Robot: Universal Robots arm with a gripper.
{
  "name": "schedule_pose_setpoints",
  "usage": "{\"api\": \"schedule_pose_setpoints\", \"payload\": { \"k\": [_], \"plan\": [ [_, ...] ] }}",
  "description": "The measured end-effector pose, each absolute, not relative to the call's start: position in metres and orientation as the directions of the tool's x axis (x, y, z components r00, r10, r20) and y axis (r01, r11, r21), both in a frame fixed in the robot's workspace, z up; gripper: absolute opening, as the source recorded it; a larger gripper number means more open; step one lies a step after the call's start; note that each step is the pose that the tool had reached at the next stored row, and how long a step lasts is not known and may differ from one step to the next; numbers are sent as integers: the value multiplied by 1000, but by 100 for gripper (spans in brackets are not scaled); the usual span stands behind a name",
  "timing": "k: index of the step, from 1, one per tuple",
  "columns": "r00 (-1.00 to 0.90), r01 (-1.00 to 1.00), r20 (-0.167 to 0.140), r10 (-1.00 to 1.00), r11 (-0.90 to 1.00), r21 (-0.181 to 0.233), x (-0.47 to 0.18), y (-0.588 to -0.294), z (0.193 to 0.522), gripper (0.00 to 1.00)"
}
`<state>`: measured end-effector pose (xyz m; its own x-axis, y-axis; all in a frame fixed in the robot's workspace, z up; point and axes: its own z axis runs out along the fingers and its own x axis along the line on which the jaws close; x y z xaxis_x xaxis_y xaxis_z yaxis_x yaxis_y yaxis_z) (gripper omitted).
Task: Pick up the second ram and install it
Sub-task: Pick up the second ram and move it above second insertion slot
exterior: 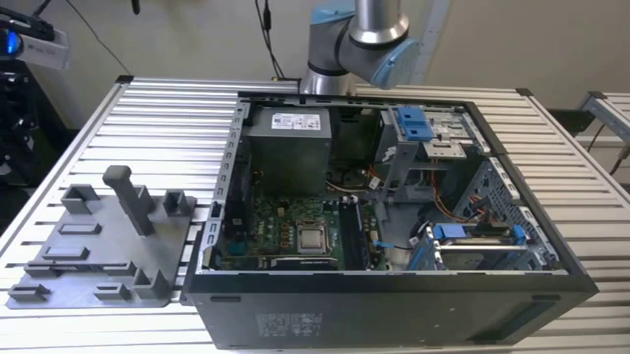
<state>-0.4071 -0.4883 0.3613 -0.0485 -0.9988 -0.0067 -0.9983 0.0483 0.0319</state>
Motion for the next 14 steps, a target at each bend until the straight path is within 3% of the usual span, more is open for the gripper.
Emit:
{"api": "schedule_pose_setpoints", "payload": {
  "k": [14],
  "plan": [
    [-86, -996, -5, -996, 86, 30, -407, -491, 352, 30]
  ]
}}
